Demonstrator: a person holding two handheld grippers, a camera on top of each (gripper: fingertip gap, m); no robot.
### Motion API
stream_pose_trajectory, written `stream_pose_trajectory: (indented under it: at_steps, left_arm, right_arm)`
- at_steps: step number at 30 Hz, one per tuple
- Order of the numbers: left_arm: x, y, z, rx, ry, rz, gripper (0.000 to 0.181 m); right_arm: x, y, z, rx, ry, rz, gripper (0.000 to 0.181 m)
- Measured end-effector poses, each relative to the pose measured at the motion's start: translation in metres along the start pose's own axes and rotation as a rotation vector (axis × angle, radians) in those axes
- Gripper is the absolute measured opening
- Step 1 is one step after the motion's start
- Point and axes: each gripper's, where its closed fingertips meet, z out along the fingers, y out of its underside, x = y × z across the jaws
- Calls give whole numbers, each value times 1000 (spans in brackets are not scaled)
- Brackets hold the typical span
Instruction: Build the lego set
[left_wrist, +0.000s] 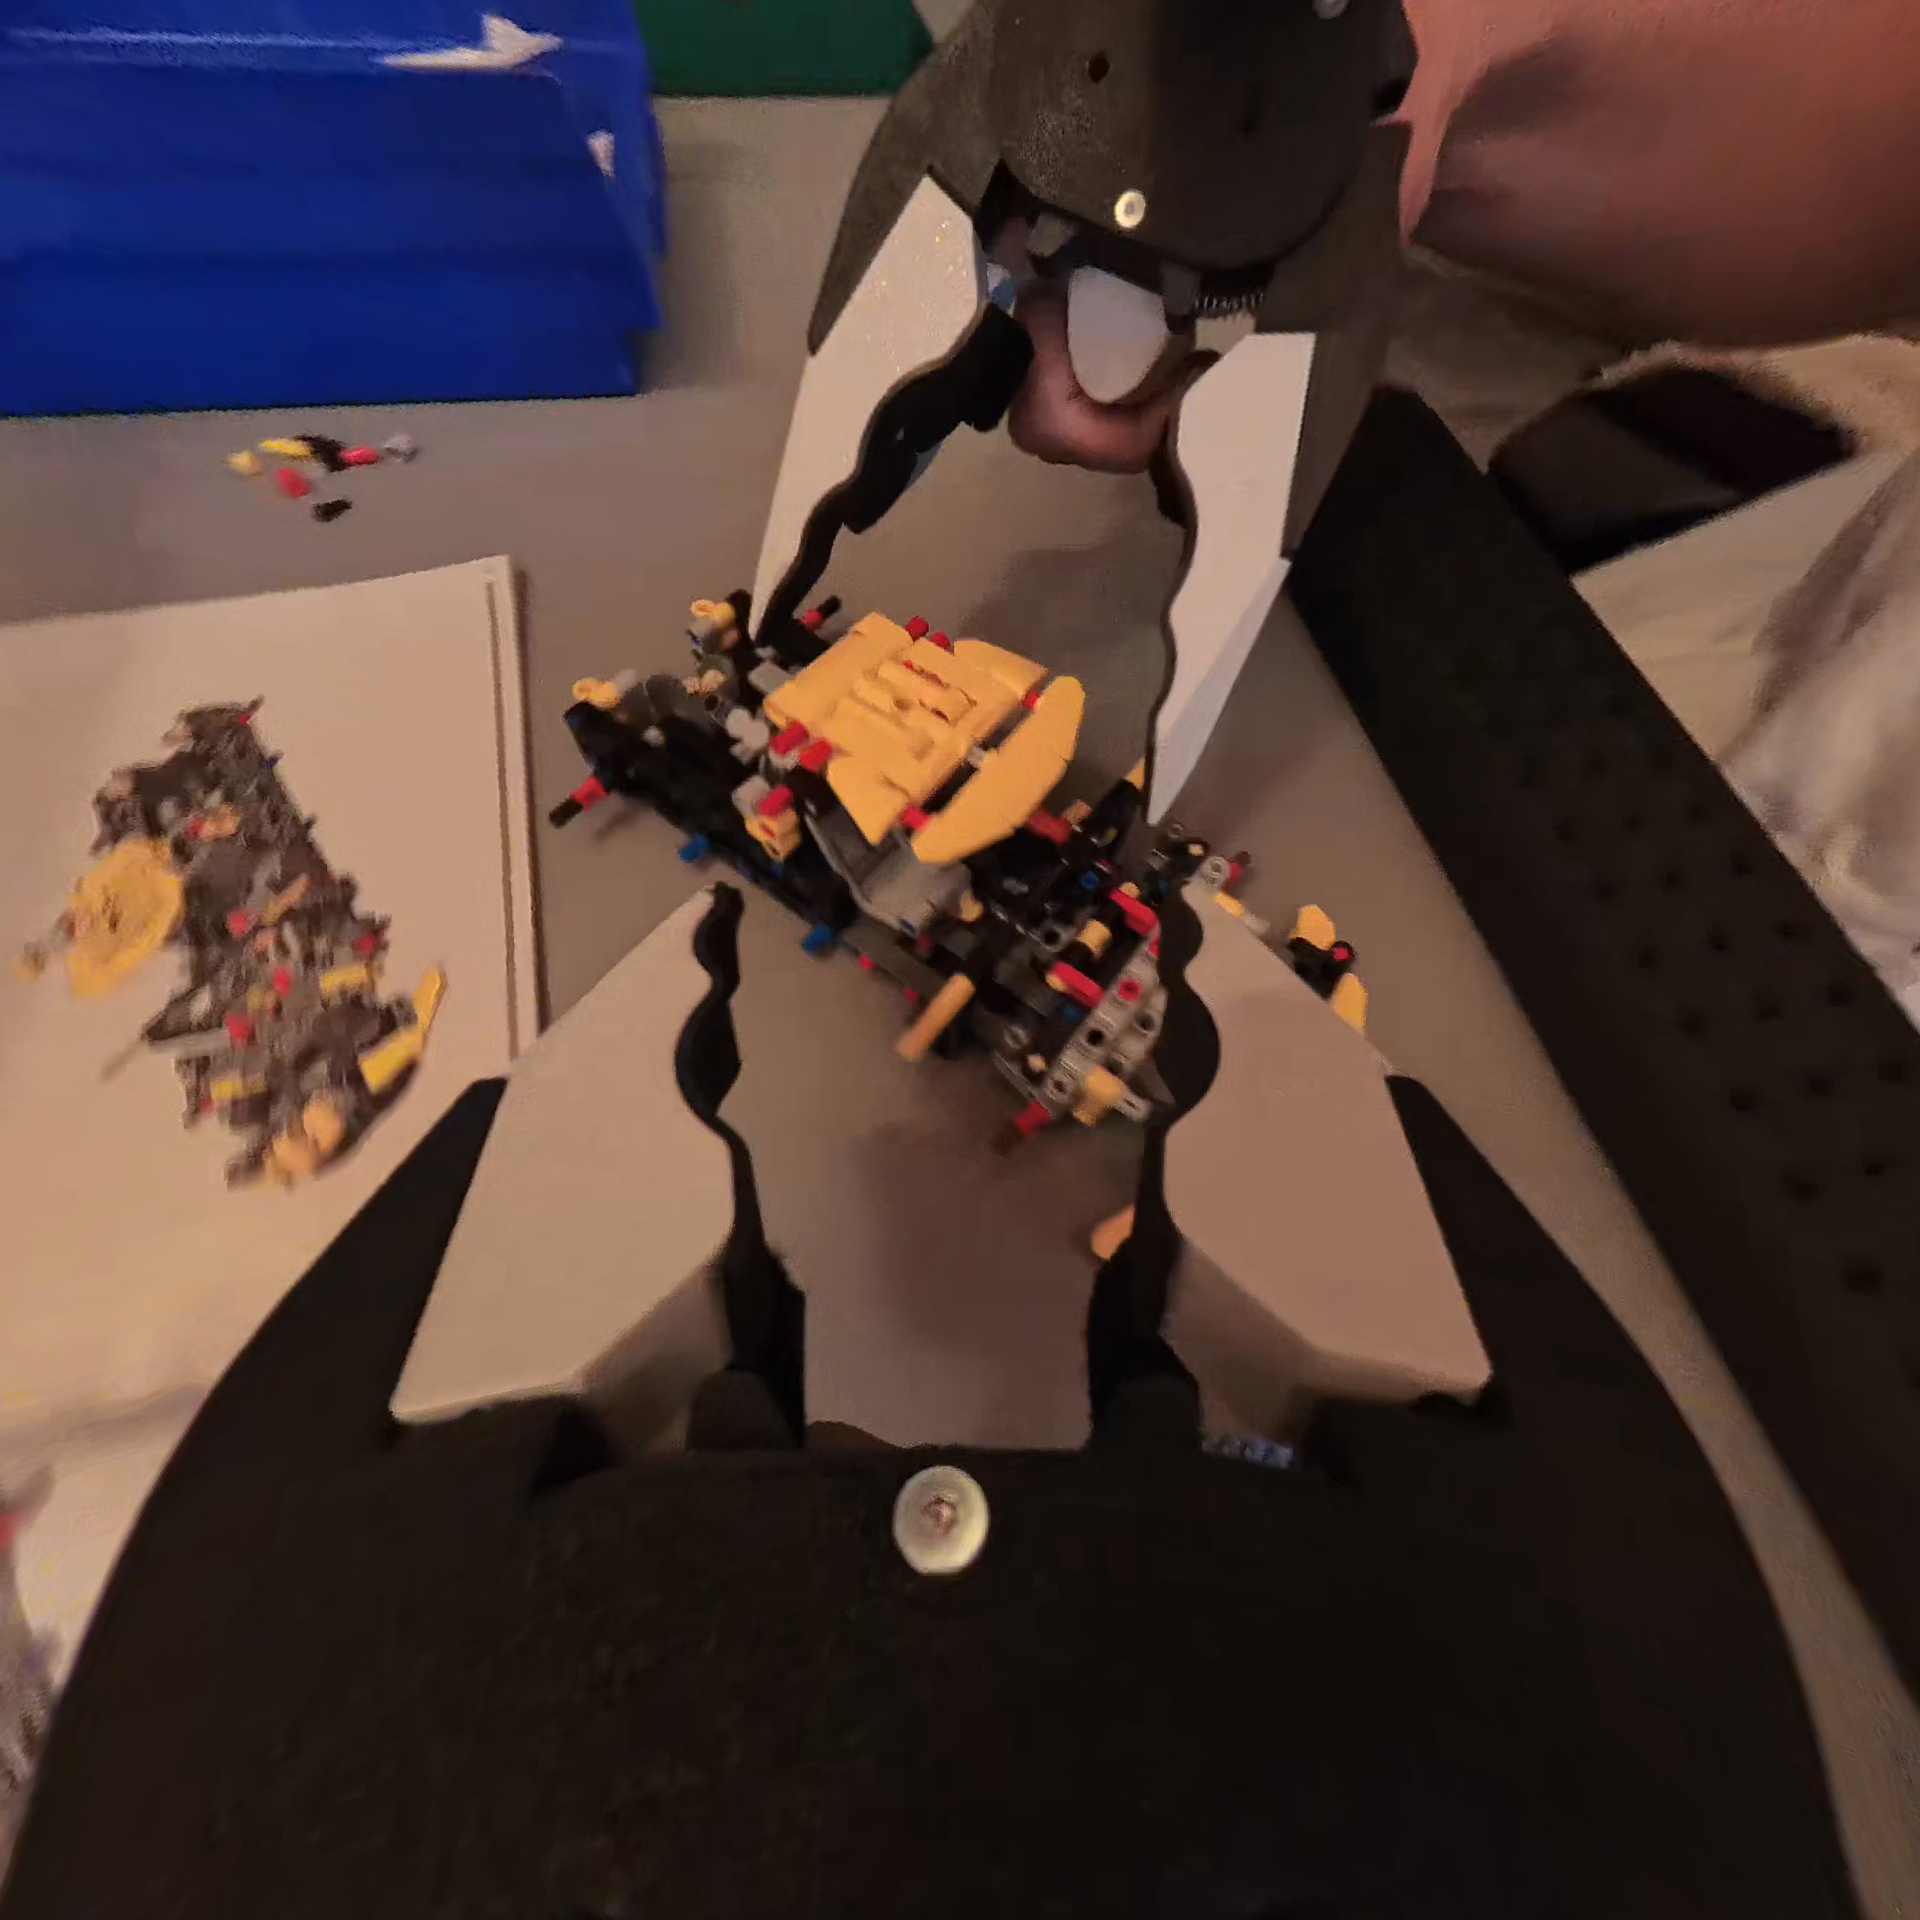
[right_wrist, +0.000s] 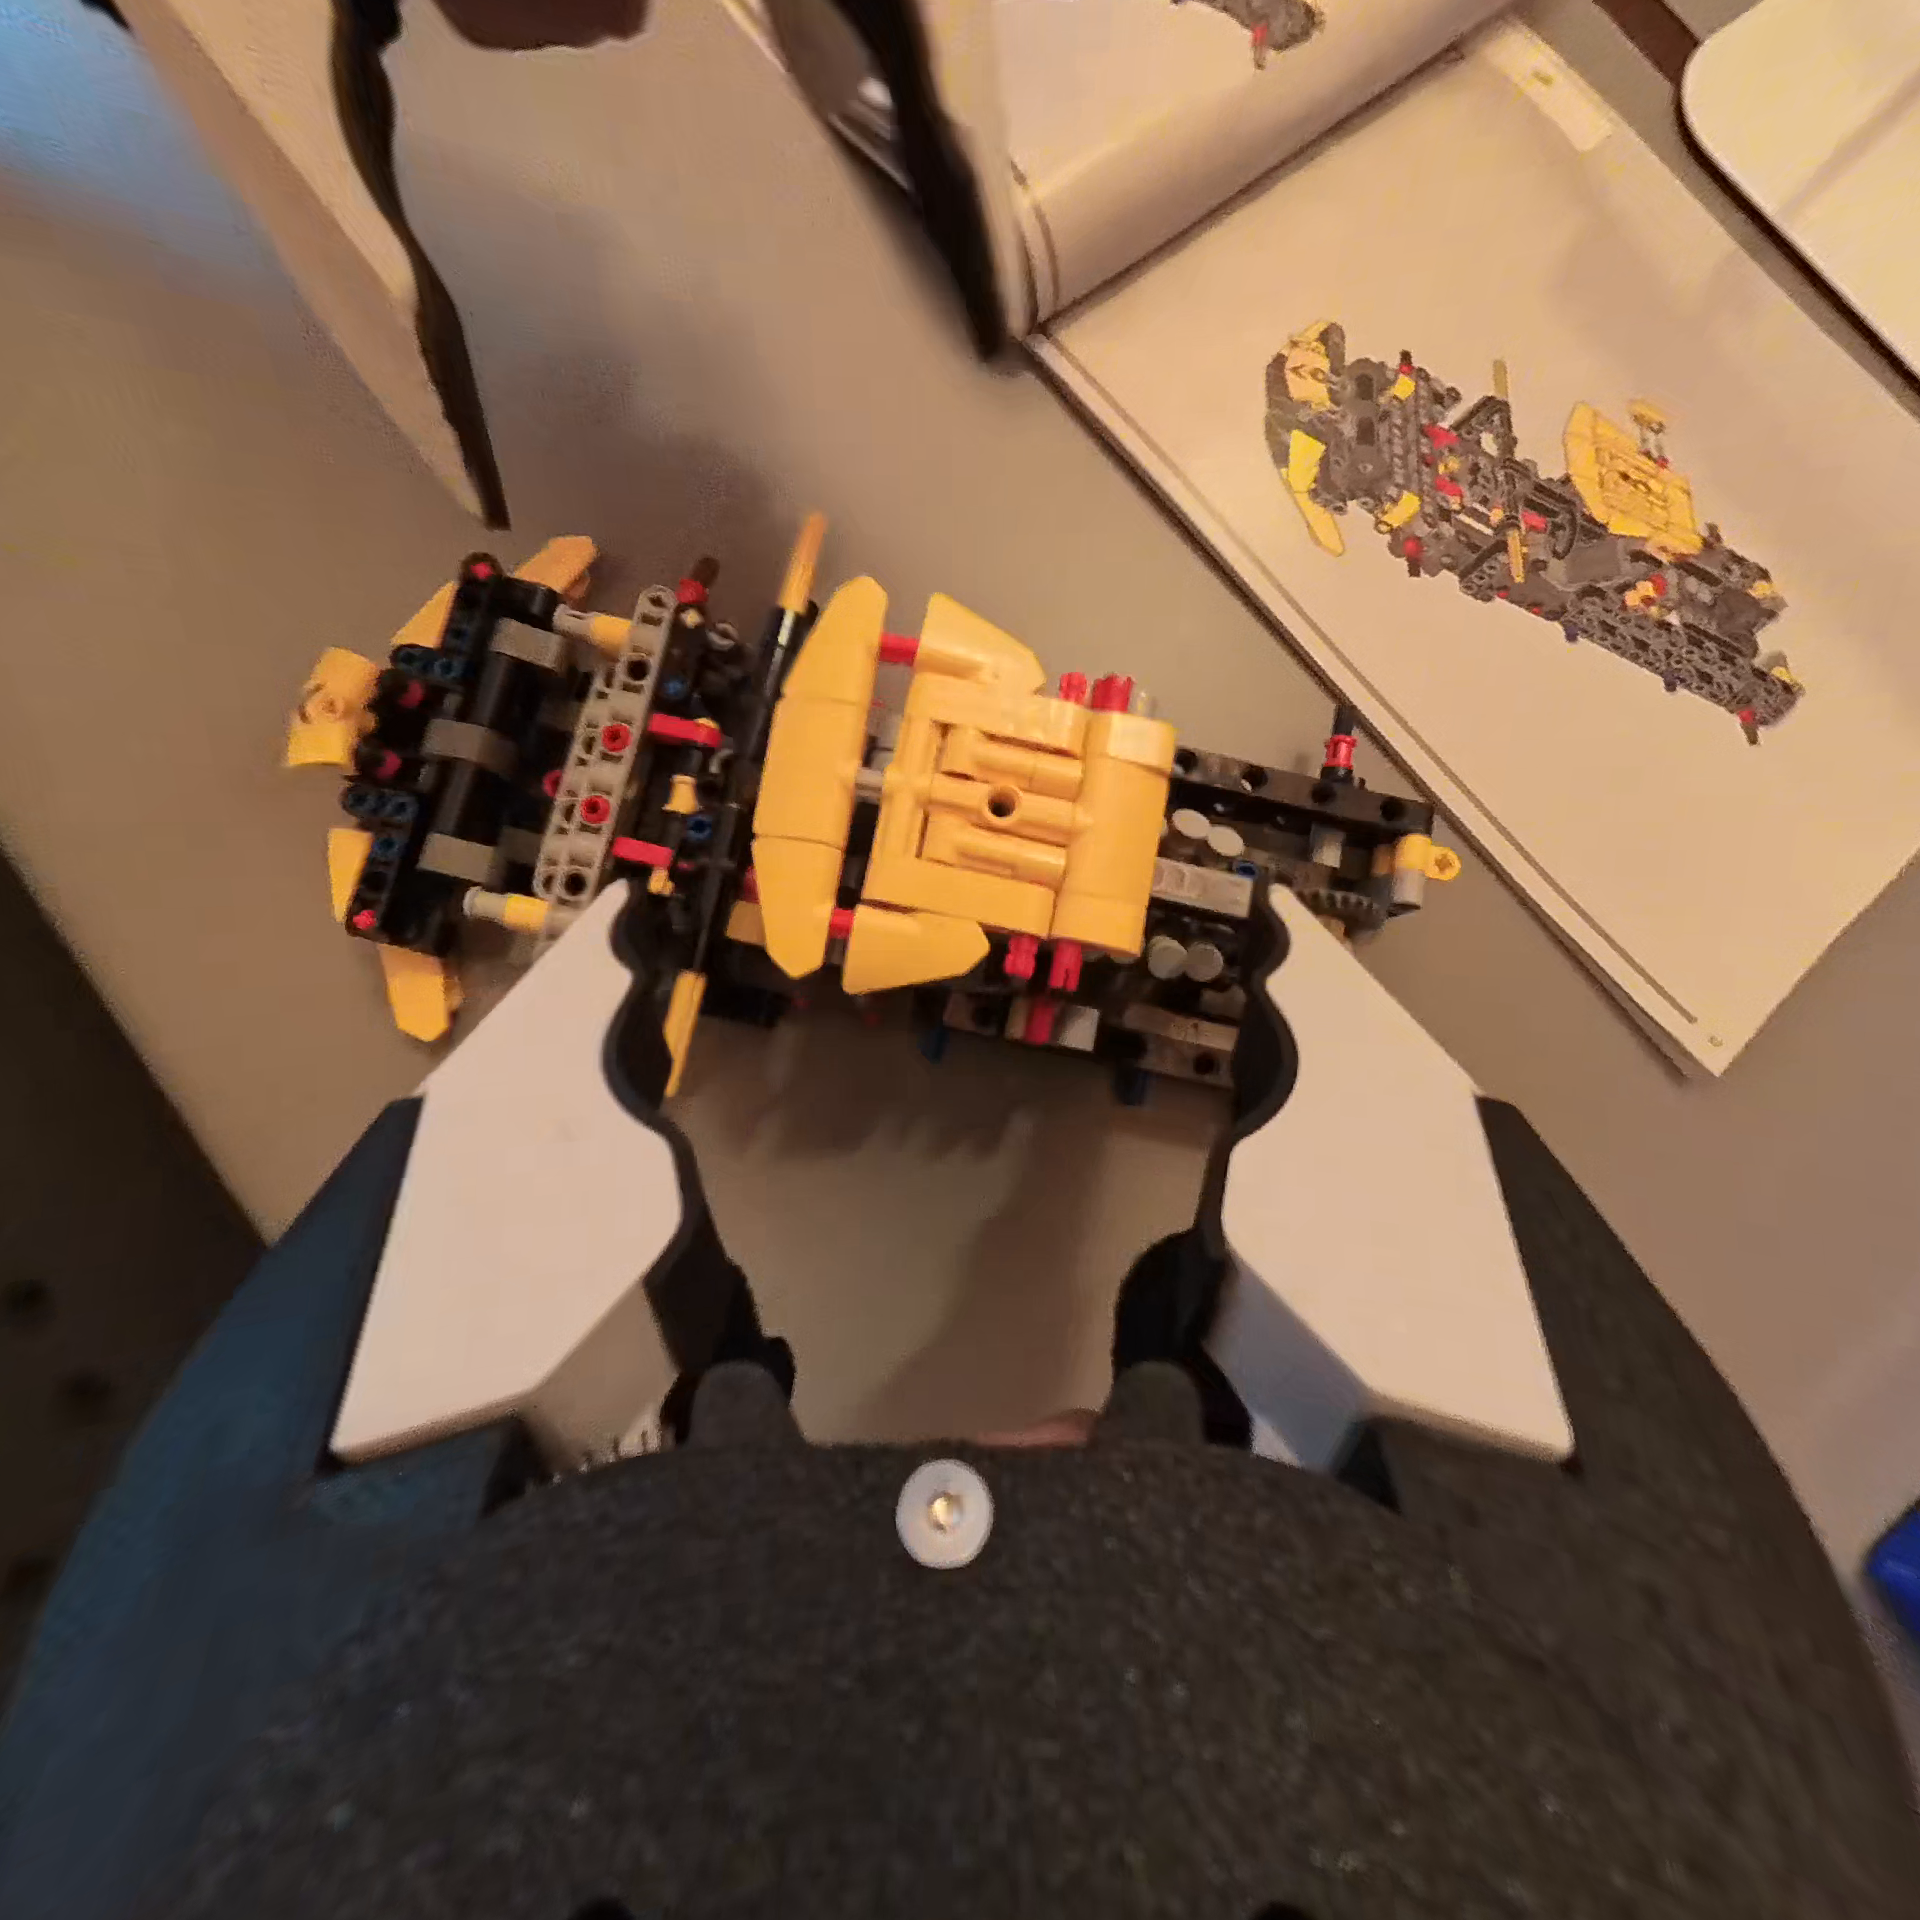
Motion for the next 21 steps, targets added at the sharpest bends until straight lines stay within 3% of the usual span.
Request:
stream_pose_trajectory:
  at_steps: [2, 4, 9, 16, 18, 21]
  left_arm:
    - [-11, -5, 18, -35, 62, 55, 91]
    - [-17, -8, 31, -36, 135, 80, 96]
    - [-14, -8, 47, 25, 291, 91, 96]
    - [-8, 4, 66, -14, 280, 257, 89]
    - [-8, -2, 65, 26, 272, 272, 77]
    - [-8, -3, 65, 43, 270, 281, 76]
  right_arm:
    - [2, 3, 3, 52, 15, 20, 106]
    - [-4, -10, 0, 224, -13, 49, 95]
    - [1, -16, -7, 413, 18, 75, 78]
    - [-1, -10, -4, 443, 4, 66, 72]
    - [1, -10, -5, 451, 18, 60, 69]
    - [1, -10, -5, 453, 11, 48, 69]
